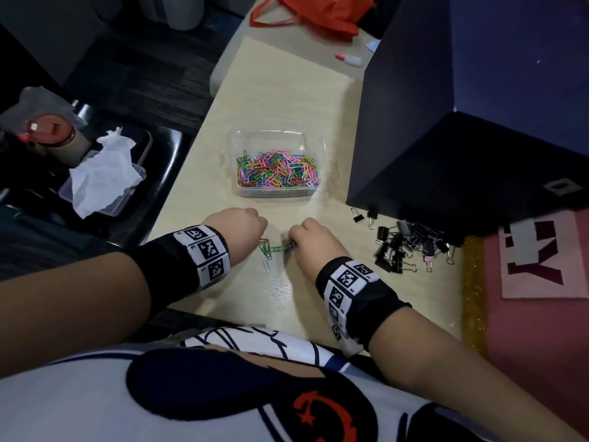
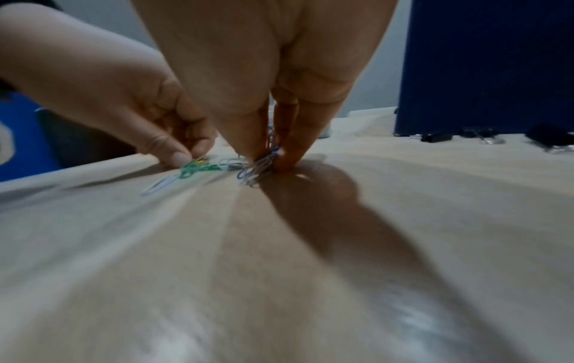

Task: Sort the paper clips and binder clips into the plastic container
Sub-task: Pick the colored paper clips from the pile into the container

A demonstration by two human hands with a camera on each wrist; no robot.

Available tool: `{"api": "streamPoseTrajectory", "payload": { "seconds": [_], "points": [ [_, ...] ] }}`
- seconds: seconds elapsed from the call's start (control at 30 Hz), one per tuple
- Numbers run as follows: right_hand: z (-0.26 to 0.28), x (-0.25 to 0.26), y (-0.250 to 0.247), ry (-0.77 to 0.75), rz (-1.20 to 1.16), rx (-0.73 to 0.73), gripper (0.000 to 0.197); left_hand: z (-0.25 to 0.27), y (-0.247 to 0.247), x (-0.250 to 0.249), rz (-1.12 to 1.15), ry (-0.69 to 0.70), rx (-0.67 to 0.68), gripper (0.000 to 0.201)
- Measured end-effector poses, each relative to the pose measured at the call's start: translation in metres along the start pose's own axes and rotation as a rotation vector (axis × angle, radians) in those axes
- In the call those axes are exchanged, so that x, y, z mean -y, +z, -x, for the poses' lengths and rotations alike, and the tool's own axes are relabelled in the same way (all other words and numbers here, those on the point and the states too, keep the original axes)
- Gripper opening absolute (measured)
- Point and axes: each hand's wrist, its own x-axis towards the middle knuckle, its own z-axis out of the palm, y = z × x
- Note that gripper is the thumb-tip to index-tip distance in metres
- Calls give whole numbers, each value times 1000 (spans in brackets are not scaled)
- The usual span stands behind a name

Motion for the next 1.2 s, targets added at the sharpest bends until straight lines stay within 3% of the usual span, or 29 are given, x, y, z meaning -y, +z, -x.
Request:
{"api": "streamPoseTrajectory", "payload": {
  "seconds": [0.23, 0.33, 0.47, 0.53, 0.63, 0.77, 0.93, 1.0, 1.1, 1.2],
  "points": [
    [-14, -12, -30, 195, -208, -96, 24, 4, -6, 4, 82, -11, -15, 17],
    [-20, -4, -55, 190, -301, -160, 17, 7, -25, 8, 185, -7, -143, 16],
    [-31, 10, -81, 157, -389, -376, 14, 1, -58, 18, 317, -32, -367, 14],
    [-36, 15, -88, 150, -478, -440, 20, -4, -70, 23, 350, -72, -459, 16],
    [-35, 15, -90, 143, -479, -390, 37, -9, -75, 28, 381, -105, -514, 24],
    [-23, -1, -73, 213, -380, -354, 33, -5, -53, 23, 303, -44, -365, 22],
    [-12, -9, -30, 355, -128, 75, 41, 3, -16, 0, 138, -13, -21, 44],
    [-6, -2, -17, 245, -114, 70, 48, 1, -10, -5, 64, -8, 27, 45],
    [-4, 7, -6, -4, -41, 26, 46, -4, -10, -5, 34, -5, 19, 26],
    [-8, 8, 0, -121, 68, 10, 40, -6, -9, -3, -32, 4, -5, 19]
  ]
}}
